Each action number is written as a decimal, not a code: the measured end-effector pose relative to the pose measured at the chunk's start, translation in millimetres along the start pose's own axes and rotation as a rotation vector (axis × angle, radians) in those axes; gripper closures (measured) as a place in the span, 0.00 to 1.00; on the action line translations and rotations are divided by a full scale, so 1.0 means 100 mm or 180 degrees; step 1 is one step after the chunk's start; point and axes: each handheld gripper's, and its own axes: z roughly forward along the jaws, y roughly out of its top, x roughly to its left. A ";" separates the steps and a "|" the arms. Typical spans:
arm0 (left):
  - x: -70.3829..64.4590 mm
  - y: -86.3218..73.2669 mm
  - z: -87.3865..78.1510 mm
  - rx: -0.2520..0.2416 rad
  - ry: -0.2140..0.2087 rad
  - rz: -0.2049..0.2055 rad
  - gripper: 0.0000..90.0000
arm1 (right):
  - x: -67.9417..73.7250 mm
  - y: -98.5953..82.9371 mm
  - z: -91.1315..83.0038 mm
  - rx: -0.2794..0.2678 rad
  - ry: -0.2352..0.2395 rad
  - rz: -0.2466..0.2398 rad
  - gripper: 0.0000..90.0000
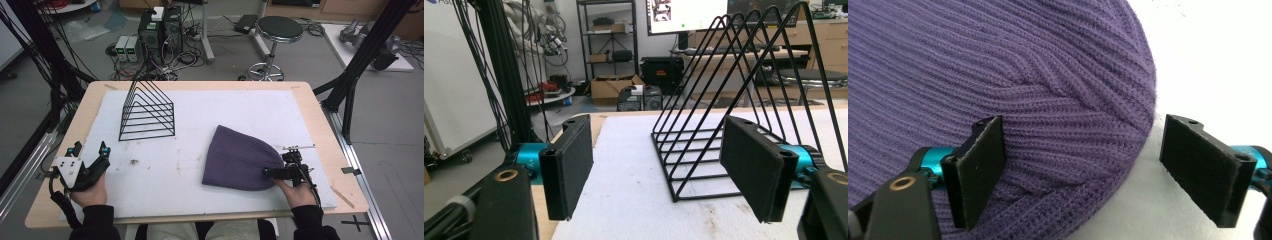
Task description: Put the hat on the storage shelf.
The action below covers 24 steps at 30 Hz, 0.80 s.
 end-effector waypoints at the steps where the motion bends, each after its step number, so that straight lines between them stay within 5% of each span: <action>1: 0.00 0.00 0.00 0.0006 0.0002 0.0007 0.33 | 0.01 0.00 0.00 0.0011 -0.0006 0.0011 0.21; 7: 0.00 0.00 0.00 -0.0004 0.0000 0.0007 0.33 | 0.03 -0.01 -0.01 0.0009 -0.0045 0.0059 0.24; 13: -0.01 0.00 0.00 -0.0006 -0.0011 0.0014 0.33 | 0.08 -0.01 -0.01 -0.0028 -0.0066 0.0035 0.42; 14: -0.01 0.00 0.00 -0.0005 -0.0011 0.0010 0.33 | 0.05 0.00 -0.03 -0.0081 0.0027 0.0041 0.66; 15: -0.01 0.00 0.00 -0.0004 -0.0014 0.0012 0.33 | 0.05 0.00 -0.03 -0.0081 0.0027 0.0041 0.66; 17: -0.02 0.00 0.00 -0.0005 -0.0016 0.0012 0.33 | 0.01 -0.01 -0.05 -0.0151 0.0163 0.0120 0.86; 24: -0.01 0.00 0.00 -0.0008 -0.0010 0.0005 0.33 | 0.00 0.01 -0.08 -0.0180 0.0225 0.0055 0.89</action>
